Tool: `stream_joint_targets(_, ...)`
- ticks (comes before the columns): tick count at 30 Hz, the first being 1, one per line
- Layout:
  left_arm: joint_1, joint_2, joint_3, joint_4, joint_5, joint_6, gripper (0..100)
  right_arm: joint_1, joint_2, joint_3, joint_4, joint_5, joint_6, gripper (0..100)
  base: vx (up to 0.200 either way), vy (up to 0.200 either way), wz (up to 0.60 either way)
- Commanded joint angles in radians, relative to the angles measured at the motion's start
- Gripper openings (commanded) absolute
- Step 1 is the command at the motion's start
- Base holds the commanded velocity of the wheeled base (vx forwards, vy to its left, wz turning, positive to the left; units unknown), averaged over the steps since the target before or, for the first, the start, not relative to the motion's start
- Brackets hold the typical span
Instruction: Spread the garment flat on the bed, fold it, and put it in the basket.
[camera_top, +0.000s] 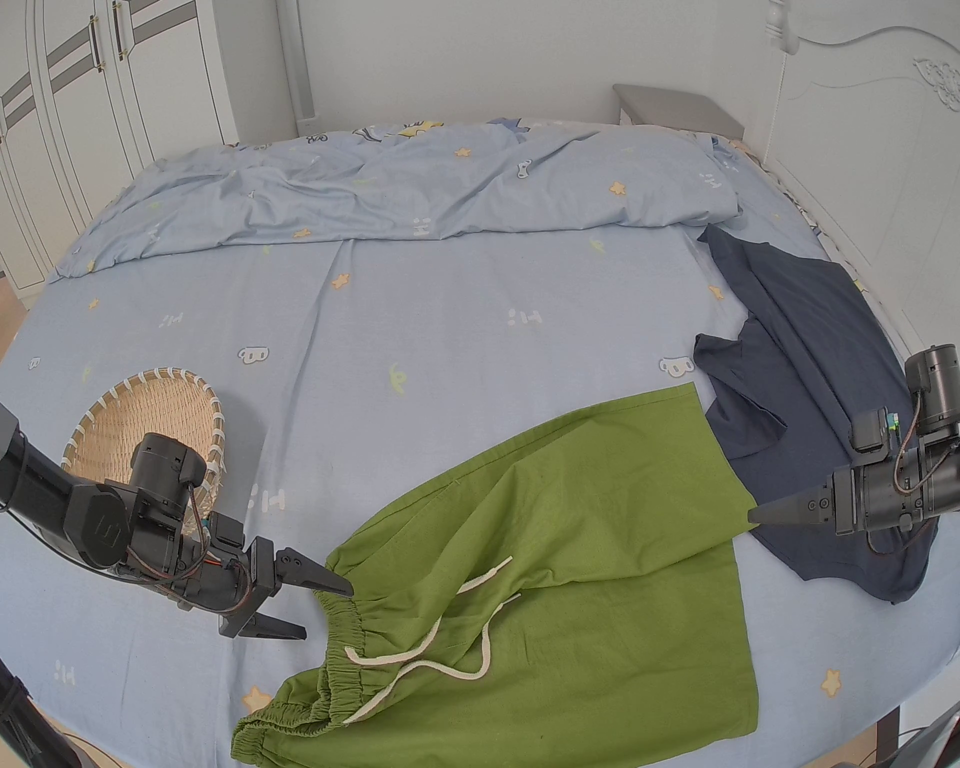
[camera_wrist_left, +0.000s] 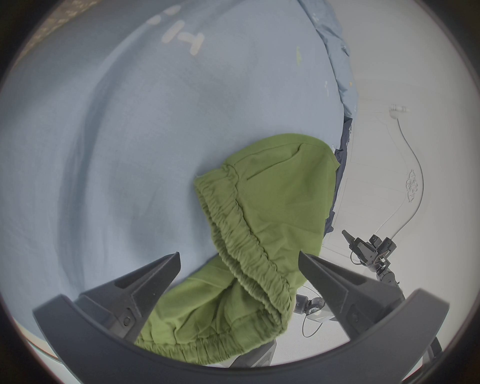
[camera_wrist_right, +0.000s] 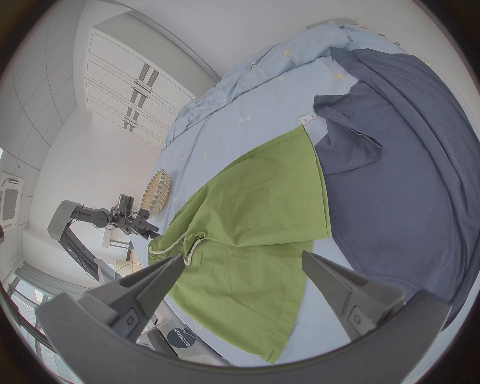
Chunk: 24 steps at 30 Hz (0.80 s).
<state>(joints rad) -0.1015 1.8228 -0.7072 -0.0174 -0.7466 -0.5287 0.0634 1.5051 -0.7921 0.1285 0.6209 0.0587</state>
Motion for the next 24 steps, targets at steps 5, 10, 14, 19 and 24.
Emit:
stream_joint_targets(5, -0.006, 0.102, -0.070, -0.002, 0.000, 0.000, 100, 0.001, 0.007, 0.001, -0.001, 0.000, 0.000, 100, 0.000, 0.000, 0.00)
stream_joint_targets(10, -0.007, 0.142, -0.135, 0.001, 0.000, -0.002, 100, -0.001, 0.009, 0.001, -0.001, 0.000, 0.000, 100, 0.000, 0.000, 0.00)
stream_joint_targets(14, -0.010, 0.153, -0.163, 0.001, 0.000, 0.000, 100, -0.002, 0.012, 0.001, -0.001, 0.000, 0.000, 100, 0.000, 0.000, 0.00)
stream_joint_targets(19, 0.000, 0.174, -0.181, -0.002, 0.000, 0.003, 100, -0.001, 0.027, 0.001, -0.003, -0.001, 0.000, 100, 0.000, 0.000, 0.00)
stream_joint_targets(24, 0.003, 0.188, -0.196, -0.002, 0.001, 0.004, 0, -0.001, 0.030, 0.001, -0.003, -0.001, -0.002, 100, 0.000, 0.000, 0.00)
